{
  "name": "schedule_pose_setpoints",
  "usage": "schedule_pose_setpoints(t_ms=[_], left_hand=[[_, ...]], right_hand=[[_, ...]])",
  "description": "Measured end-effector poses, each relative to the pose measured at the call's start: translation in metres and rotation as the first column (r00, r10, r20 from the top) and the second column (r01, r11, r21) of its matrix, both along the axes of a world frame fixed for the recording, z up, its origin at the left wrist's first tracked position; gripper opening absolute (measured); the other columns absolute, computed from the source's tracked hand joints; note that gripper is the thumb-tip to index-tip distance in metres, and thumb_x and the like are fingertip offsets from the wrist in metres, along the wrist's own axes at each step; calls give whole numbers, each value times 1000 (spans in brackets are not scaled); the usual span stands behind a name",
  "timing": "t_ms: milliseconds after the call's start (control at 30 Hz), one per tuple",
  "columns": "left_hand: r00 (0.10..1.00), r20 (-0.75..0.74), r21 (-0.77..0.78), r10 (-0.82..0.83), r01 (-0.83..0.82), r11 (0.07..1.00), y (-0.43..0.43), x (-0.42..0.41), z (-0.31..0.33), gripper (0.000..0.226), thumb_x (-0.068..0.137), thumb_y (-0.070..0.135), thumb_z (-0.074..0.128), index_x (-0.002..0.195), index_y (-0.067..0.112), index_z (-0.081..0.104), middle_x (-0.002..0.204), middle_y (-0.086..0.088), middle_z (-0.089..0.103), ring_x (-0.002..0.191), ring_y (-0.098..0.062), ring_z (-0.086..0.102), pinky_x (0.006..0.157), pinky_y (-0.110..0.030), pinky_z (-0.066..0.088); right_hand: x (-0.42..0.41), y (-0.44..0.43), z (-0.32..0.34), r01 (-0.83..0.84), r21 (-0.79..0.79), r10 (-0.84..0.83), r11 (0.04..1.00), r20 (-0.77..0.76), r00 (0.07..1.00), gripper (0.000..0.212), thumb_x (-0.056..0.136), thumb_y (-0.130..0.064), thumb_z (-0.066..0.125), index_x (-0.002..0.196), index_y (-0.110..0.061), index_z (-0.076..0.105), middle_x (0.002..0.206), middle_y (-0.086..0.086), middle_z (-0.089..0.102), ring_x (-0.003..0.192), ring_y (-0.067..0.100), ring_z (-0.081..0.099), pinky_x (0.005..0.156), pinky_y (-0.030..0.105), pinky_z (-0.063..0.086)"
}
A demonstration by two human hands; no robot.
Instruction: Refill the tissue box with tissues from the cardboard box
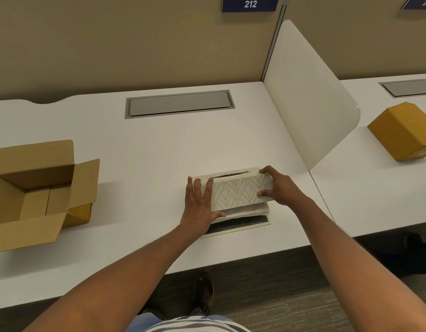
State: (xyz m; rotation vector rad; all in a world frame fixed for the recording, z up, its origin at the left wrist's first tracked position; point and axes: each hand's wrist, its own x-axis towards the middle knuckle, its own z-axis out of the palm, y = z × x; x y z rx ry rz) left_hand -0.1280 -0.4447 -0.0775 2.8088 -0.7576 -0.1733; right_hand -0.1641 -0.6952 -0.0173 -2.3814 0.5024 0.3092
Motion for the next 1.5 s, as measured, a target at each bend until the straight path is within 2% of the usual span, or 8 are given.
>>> schedule_pose_setpoints(t_ms=[133,267,467,700,1067,1233,1367,1500], left_hand=[[998,62,-130,1,7,992,5,-23,-19,107,63,55,78,144,21,17,143,-16,18,141,-40,7,110,-50,28],[983,175,-96,-61,79,992,12,-49,-36,73,79,56,55,138,19,35,133,-21,32,134,-45,27,105,-47,34],[991,98,-40,-90,95,995,20,-63,-43,97,57,-12,72,137,29,38,144,-19,34,131,-43,29,87,-38,54],[992,44,-89,-118,122,989,22,-61,-39,95,58,-22,69,138,22,39,142,-24,46,136,-45,22,71,-29,57],[989,-28,57,-146,147,987,20,-58,-21,82,56,-9,79,130,21,58,138,-22,51,129,-49,42,75,-29,57],[974,44,89,-221,217,972,20,-57,-6,39,89,39,56,120,19,66,129,-22,60,125,-42,51,112,-48,31],[995,-52,13,-85,86,996,25,-52,9,61,98,47,25,143,8,39,154,-11,32,146,-27,20,120,-32,-2],[998,-63,-143,-7,-2,990,38,-34,17,58,100,41,29,148,8,25,159,-5,20,149,-20,7,117,-25,-2]], right_hand=[[-13,6,-5,-34,-54,32,998,-28,999,59,66,-13,85,107,-19,43,94,8,55,81,27,53,58,30,42],[-35,16,-24,-100,-92,105,991,51,993,62,60,0,84,97,-23,39,146,7,34,111,27,51,72,31,45],[-65,30,-59,-40,-185,65,982,131,989,82,79,4,69,146,-24,31,159,-12,8,128,25,47,97,36,48],[-70,32,-72,-36,-166,66,985,174,983,88,82,7,64,150,-27,21,159,-9,4,129,25,47,95,36,50],[-70,34,-75,-41,-240,68,970,105,992,91,84,5,63,151,-31,13,160,-11,-3,115,23,53,89,34,53],[-70,40,-72,-71,-395,90,916,29,996,92,84,-5,62,151,-31,5,155,-10,-12,115,26,50,87,37,53],[-55,54,-52,-147,-627,72,765,-143,987,80,84,-5,53,151,-21,12,162,4,7,145,35,16,114,57,18],[-34,71,-35,-86,-659,-8,747,-138,990,56,90,-9,42,144,-13,33,157,5,26,146,28,18,118,54,7]])
